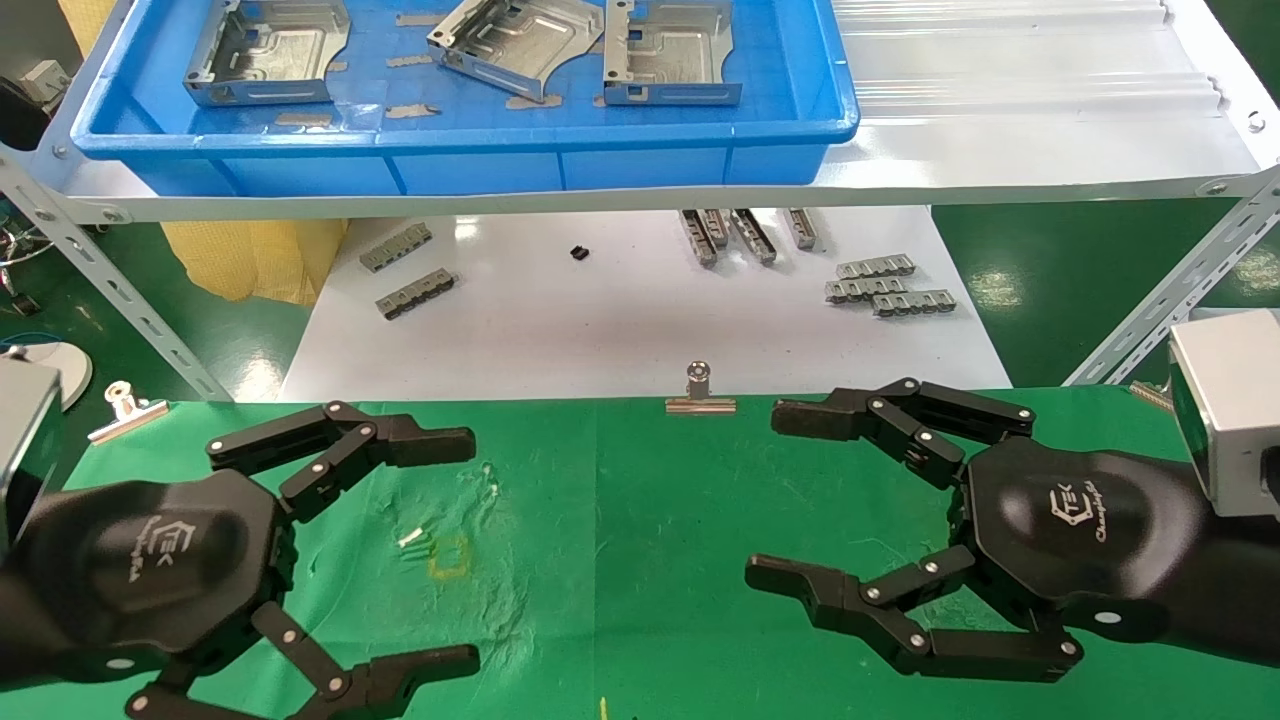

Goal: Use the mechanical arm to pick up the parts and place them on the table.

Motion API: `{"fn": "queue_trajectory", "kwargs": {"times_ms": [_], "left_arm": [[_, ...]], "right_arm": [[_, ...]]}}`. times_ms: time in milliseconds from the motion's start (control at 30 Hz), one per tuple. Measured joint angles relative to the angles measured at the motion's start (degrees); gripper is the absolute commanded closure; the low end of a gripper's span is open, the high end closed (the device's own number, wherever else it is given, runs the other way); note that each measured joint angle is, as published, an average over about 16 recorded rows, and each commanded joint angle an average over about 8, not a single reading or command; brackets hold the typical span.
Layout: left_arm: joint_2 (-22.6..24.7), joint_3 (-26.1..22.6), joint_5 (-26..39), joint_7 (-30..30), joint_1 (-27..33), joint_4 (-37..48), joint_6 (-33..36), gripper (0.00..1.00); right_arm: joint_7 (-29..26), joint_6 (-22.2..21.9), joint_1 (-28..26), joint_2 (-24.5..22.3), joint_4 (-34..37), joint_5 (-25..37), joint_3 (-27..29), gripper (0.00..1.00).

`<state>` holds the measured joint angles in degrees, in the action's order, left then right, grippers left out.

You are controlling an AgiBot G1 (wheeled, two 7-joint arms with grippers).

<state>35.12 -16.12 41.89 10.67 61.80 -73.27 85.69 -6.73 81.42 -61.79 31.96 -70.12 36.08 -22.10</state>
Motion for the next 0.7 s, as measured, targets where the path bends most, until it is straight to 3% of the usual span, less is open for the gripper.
{"fn": "queue_trajectory", "kwargs": {"times_ms": [700], "left_arm": [[0.0,0.0,0.0,0.0,0.0,0.0,0.0,0.00]], "right_arm": [[0.0,0.0,0.0,0.0,0.0,0.0,0.0,1.00]]}}
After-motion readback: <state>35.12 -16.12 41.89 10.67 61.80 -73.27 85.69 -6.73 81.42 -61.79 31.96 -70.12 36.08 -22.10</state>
